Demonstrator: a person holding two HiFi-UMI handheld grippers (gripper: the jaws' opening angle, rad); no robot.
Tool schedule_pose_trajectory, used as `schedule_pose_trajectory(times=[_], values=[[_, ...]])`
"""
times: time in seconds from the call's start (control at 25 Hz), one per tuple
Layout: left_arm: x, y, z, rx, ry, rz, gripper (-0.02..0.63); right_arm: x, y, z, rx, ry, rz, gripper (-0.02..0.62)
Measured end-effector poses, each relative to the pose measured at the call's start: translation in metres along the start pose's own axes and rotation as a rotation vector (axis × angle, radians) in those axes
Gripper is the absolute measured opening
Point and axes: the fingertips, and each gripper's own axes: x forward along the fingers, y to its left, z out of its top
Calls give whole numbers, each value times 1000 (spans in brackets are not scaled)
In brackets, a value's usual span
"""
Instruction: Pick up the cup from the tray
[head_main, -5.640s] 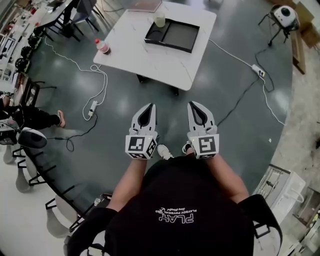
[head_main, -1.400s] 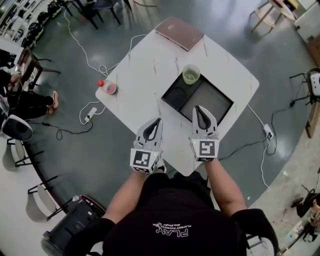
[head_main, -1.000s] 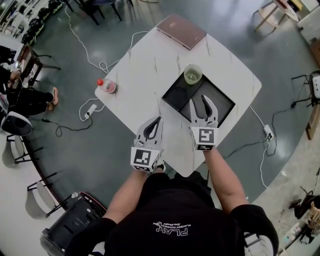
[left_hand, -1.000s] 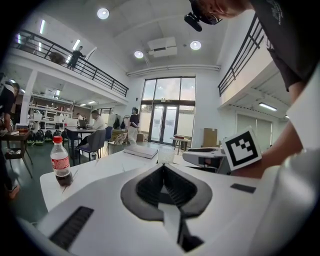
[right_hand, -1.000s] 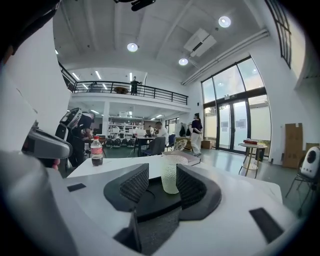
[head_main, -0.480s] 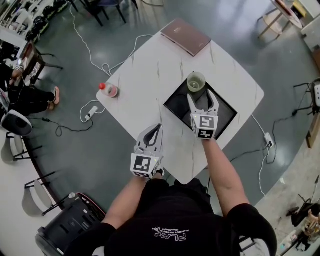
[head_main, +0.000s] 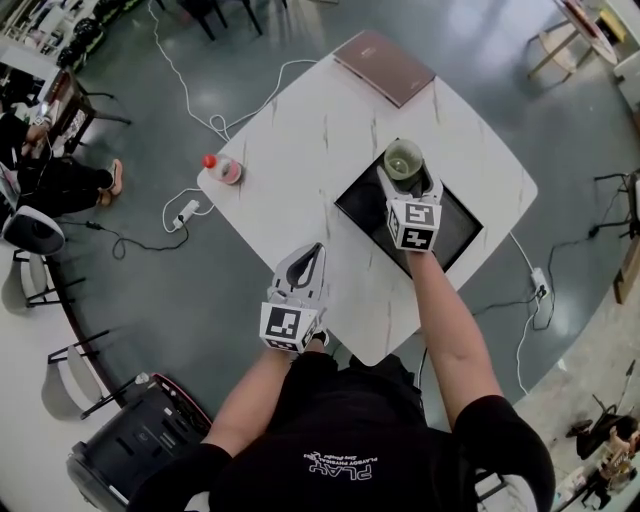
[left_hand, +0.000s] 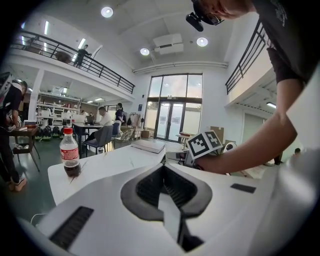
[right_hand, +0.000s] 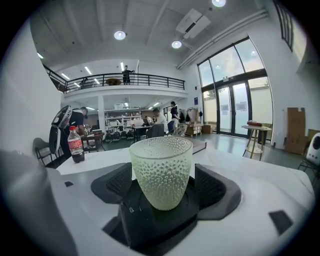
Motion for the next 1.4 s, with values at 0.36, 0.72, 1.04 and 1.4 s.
schedule_pose_trajectory(times=[0.36, 0.72, 1.04, 1.4], values=[[13, 15, -7, -21, 34, 60, 8, 19, 0, 6, -47, 21, -5, 367], [28, 20, -4, -40, 28, 78, 8, 7, 10, 17, -60, -11, 34, 367], [32, 22, 4, -27, 7, 77, 8, -57, 38, 45, -90, -84, 70, 367], [22, 15, 13, -19, -15, 63, 8, -139, 71, 63, -120, -114, 124, 367]])
